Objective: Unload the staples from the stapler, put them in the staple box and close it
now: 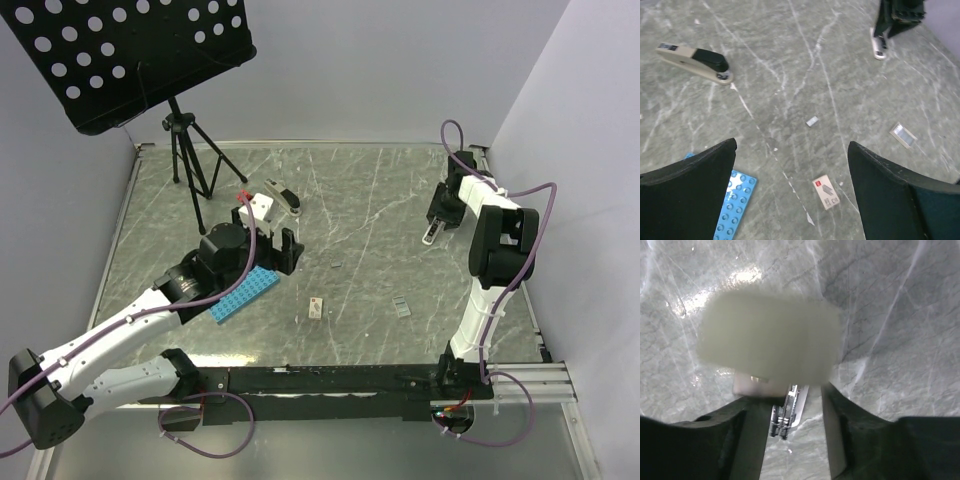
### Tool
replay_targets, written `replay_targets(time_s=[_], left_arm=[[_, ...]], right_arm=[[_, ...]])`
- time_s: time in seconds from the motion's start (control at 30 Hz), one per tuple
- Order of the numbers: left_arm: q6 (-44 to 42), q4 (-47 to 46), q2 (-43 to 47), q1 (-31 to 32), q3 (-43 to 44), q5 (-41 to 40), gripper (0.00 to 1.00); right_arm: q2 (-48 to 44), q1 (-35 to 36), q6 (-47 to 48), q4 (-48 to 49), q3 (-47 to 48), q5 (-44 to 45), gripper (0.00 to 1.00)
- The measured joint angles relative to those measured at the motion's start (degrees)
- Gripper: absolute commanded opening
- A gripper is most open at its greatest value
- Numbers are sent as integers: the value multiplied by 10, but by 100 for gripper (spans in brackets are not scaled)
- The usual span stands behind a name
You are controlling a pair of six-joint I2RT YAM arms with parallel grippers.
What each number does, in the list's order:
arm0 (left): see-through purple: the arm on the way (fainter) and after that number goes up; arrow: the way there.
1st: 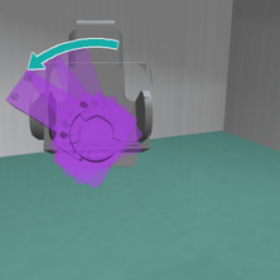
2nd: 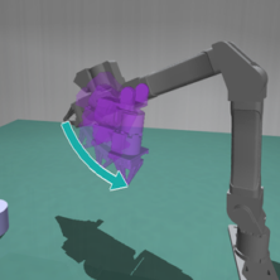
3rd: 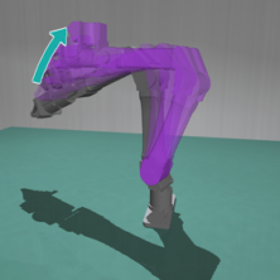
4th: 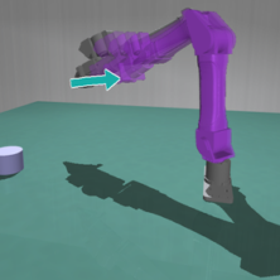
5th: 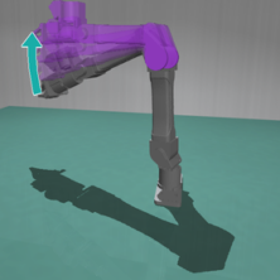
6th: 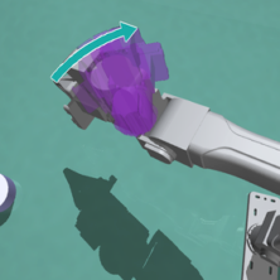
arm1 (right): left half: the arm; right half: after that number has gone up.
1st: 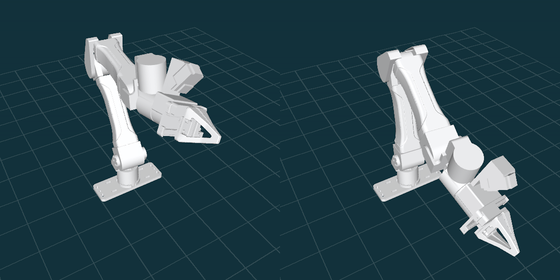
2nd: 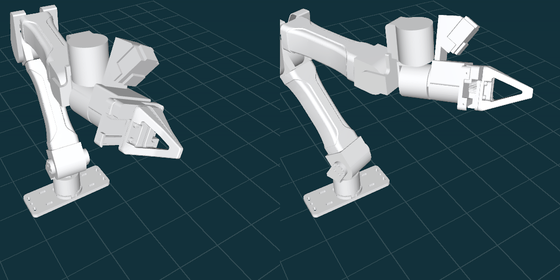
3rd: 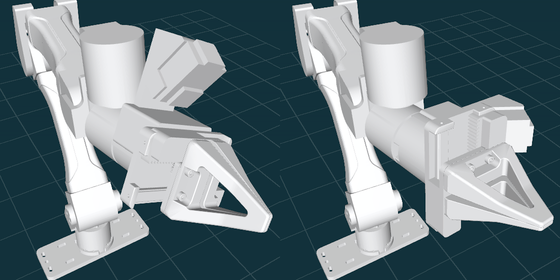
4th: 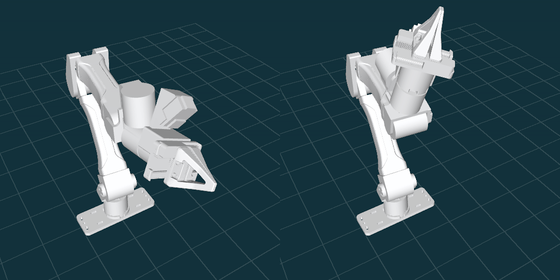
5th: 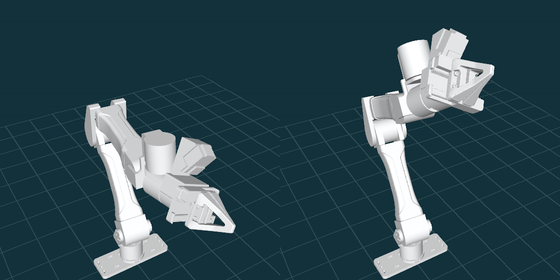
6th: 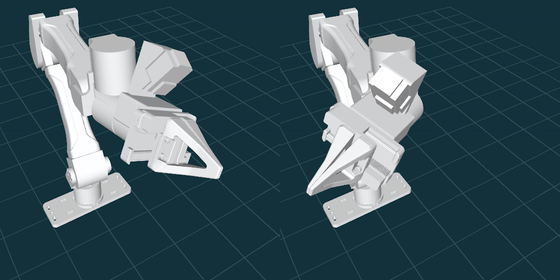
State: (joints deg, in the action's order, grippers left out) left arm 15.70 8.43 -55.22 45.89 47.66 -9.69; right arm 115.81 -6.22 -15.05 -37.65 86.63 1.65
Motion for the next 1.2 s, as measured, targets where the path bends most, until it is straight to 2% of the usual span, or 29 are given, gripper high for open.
replay_targets(time_s=[0.23, 0.37, 0.5, 0.57, 0.6, 0.73, 0.93, 1.07, 1.2], left_arm=[[10, -4, 10, 0, -8, -70, 97], [23, -5, 21, 0, -17, -107, 97], [46, 18, -8, 0, -1, -145, 97], [65, 45, -43, -4, 29, -158, 98], [75, 59, -62, -6, 46, -162, 99], [132, 102, -138, -33, 123, -171, 95], [260, 132, -233, -101, 205, -172, 86], [322, 165, -356, -121, 310, -200, 77], [360, 204, -492, -123, 432, -237, 75]], right_arm=[[-6, 0, 6, 14, -24, 9, 63], [-37, 1, 5, 9, -48, 2, 72], [-107, 3, 2, 0, -65, -8, 83], [-155, 6, -2, -5, -70, -19, 97], [-181, 7, -4, -4, -75, -28, 100], [-275, 35, -8, 3, -108, -63, 100], [-394, 79, -20, 40, -226, -172, 100], [-463, 85, -24, 50, -304, -219, 100], [-528, 109, -30, 68, -350, -249, 100]])
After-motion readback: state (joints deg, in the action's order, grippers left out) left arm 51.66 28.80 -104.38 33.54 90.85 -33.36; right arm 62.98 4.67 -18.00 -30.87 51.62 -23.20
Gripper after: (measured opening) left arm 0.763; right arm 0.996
